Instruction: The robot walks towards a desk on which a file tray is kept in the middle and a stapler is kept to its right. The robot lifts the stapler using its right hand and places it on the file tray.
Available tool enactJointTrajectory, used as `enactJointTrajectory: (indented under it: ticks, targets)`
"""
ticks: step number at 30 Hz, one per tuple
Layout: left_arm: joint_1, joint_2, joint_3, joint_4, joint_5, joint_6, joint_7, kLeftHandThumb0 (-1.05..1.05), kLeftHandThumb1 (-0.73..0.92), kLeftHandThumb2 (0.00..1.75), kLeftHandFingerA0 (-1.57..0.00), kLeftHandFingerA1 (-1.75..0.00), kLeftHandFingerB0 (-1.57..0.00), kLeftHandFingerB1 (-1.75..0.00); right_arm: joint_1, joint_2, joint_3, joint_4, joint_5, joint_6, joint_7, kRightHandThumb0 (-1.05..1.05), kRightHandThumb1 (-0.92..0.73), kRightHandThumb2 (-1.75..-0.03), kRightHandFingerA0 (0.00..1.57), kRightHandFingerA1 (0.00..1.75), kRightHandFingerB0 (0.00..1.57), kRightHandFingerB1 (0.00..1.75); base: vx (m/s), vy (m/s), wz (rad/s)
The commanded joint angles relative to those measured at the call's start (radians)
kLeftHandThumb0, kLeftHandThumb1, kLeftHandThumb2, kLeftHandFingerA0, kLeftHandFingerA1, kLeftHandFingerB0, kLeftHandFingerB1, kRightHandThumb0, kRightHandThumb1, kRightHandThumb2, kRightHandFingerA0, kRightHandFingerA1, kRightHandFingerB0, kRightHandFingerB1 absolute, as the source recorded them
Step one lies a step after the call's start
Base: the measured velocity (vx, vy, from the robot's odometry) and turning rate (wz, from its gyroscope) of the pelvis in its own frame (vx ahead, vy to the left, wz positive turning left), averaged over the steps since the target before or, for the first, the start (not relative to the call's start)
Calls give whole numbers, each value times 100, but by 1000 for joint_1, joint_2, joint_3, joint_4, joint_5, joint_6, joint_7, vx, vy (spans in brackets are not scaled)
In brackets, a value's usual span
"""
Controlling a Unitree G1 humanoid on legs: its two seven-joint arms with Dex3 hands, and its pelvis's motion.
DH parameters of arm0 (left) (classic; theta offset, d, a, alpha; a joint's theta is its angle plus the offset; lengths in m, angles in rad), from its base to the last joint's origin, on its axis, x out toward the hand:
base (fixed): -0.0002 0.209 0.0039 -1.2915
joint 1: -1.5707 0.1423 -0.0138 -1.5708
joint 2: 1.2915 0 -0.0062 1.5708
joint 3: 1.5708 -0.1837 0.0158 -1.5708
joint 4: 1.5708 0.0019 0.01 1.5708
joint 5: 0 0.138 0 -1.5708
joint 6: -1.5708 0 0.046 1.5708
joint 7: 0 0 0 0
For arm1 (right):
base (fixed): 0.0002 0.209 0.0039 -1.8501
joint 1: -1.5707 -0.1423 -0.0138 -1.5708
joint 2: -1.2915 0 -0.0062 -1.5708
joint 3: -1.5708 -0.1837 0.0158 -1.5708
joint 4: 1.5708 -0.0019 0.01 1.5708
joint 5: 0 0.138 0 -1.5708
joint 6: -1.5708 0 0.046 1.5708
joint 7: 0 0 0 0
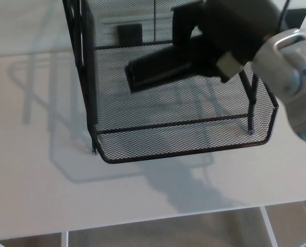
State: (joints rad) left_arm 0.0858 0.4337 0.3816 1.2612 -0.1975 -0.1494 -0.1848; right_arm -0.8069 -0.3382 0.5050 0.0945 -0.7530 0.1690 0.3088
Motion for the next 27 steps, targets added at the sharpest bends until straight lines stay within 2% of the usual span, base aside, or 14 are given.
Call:
enactJointTrajectory:
  ticks: [1,3,8,10,12,14,15,16,17,18,20,22,23,27]
  targets:
    - [-4,9,0,3,7,-9,2,-105,67,144,-58,-128,-28,-92,22,5,17,68,-41,33,17,-24,-68,-80,82,158,81,105,0,0,0]
    - [-5,9,-4,2,12,-14,6,-105,92,106,-36,-172,-8,-135,42,3,16,79,-40,16,-2,-26,-69,-74,83,160,74,118,0,0,0]
    - [1,7,-7,6,15,-32,3,-105,92,107,-41,-172,-7,-137,58,30,-3,121,-14,48,17,-36,-71,-61,77,150,68,102,0,0,0]
    - [4,9,-9,2,14,-27,-2,-105,68,145,-62,-132,-27,-93,46,44,-5,127,-26,95,54,-36,-74,-64,77,137,68,79,0,0,0]
    - [6,11,-12,6,19,-29,4,-105,67,144,-59,-129,-29,-94,29,34,-5,121,-17,117,128,-28,-77,-63,57,127,42,46,0,0,0]
    - [9,11,-16,0,21,-32,4,-105,67,144,-63,-133,-30,-96,13,-5,18,116,-46,82,160,-39,-69,-61,24,53,17,31,0,0,0]
    - [9,11,-15,-1,17,-29,0,-105,92,107,-37,-171,-9,-136,3,-29,37,114,-71,60,168,-32,-59,-109,1,51,0,50,0,0,0]
    - [9,12,-14,-1,16,-29,0,-105,92,107,-37,-171,-9,-136,1,-29,39,114,-69,61,169,-32,-59,-109,1,51,0,50,0,0,0]
    - [8,10,-17,-5,19,-24,8,-105,68,145,-62,-132,-29,-94,7,-56,43,108,-80,0,111,-90,-53,-86,0,10,0,3,0,0,0]
    - [9,10,-18,-5,19,-26,5,-105,92,109,-36,-169,-8,-135,5,-63,50,103,-88,-6,105,-99,-57,-90,0,12,0,0,0,0,0]
    - [9,11,-17,-2,17,-28,0,-105,66,144,-63,-133,-30,-97,-3,-70,58,86,-97,0,128,-102,-58,-92,0,16,0,0,0,0,0]
    - [10,12,-14,-1,15,-24,-1,-105,91,110,-41,-172,-6,-139,-18,-68,60,77,-95,13,160,-105,-59,-96,0,22,0,0,0,0,0]
    - [10,12,-16,2,18,-23,1,-105,68,146,-66,-133,-28,-93,-27,-66,53,71,-80,20,186,-98,-62,-59,0,0,0,0,0,0,0]
    - [11,12,-23,4,27,-24,6,-105,70,145,-68,-134,-30,-95,-72,-56,40,31,-83,87,282,-100,-60,-71,0,0,0,0,0,0,0]
